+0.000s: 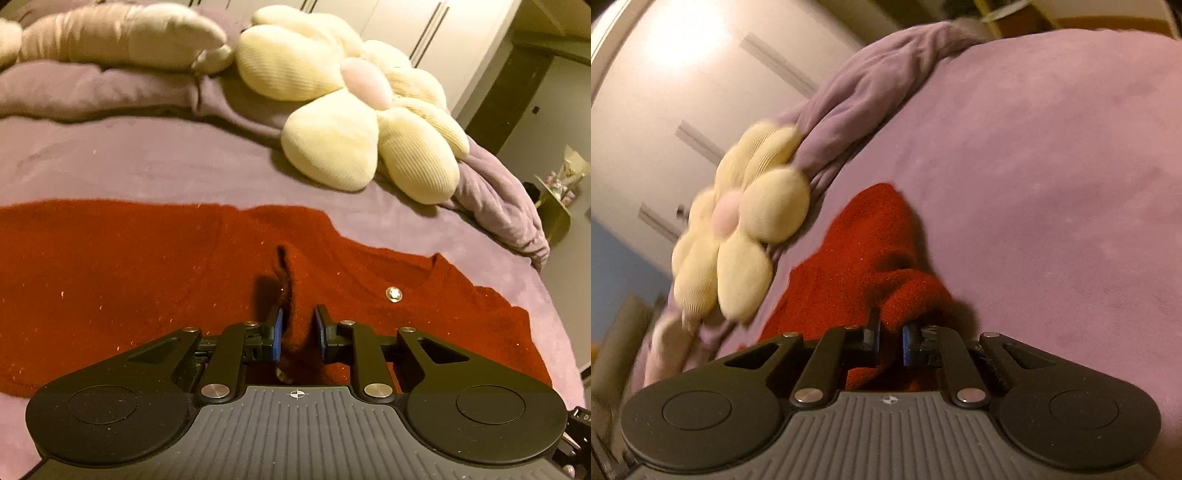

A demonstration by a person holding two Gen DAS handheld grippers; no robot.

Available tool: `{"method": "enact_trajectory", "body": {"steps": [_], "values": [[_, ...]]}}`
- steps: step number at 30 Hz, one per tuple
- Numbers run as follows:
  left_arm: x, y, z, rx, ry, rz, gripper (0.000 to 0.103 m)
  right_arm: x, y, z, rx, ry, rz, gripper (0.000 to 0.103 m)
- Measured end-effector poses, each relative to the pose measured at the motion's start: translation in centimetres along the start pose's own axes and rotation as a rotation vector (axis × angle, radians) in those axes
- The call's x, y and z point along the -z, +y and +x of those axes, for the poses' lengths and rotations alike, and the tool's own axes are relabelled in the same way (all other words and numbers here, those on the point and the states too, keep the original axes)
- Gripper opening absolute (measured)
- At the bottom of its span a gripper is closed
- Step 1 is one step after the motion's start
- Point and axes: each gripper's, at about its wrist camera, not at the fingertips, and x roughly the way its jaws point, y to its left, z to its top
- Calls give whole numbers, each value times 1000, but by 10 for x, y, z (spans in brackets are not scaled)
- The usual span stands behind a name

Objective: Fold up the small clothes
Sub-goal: 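Fold the held sleeve across the cardigan body with the right tool while the left tool pins the body, then open the right tool to release the sleeve, then open the left tool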

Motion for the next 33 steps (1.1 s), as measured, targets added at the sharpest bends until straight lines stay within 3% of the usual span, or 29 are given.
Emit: {"method": "enact_trajectory", "body": {"steps": [4, 8, 12, 16, 18, 19, 22, 24, 26, 30, 33], "values": [[3, 4, 1, -74, -15, 60, 20, 15, 8, 11, -4, 73, -78, 10], [10, 25, 6, -159, 6, 27, 14, 19, 16, 18, -62, 162, -125, 14], [16, 31, 5, -124, 1, 32, 15, 14, 20, 1, -93, 207, -197, 24], [16, 33, 5, -97, 7, 12, 16, 11, 22, -44, -42, 86, -400, 31], [15, 36, 5, -90, 13, -20, 16, 5, 20, -50, 3, 43, -418, 47], [15, 37, 5, -90, 14, -30, 16, -2, 18, -45, 17, 55, -390, 47], [15, 35, 2, -89, 18, -22, 17, -13, 16, -25, 11, 88, -312, 47], [15, 34, 2, -95, 23, -8, 17, -12, 20, -11, 44, 94, -372, 47], [14, 32, 4, -103, 25, 5, 17, -11, 19, 0, 19, 118, -370, 47], [14, 27, 1, -116, 4, 30, 15, -6, 29, -1, 17, 88, -427, 19], [16, 25, 0, -103, -9, 45, 11, -2, 44, -21, 82, -42, -563, 15]]}}
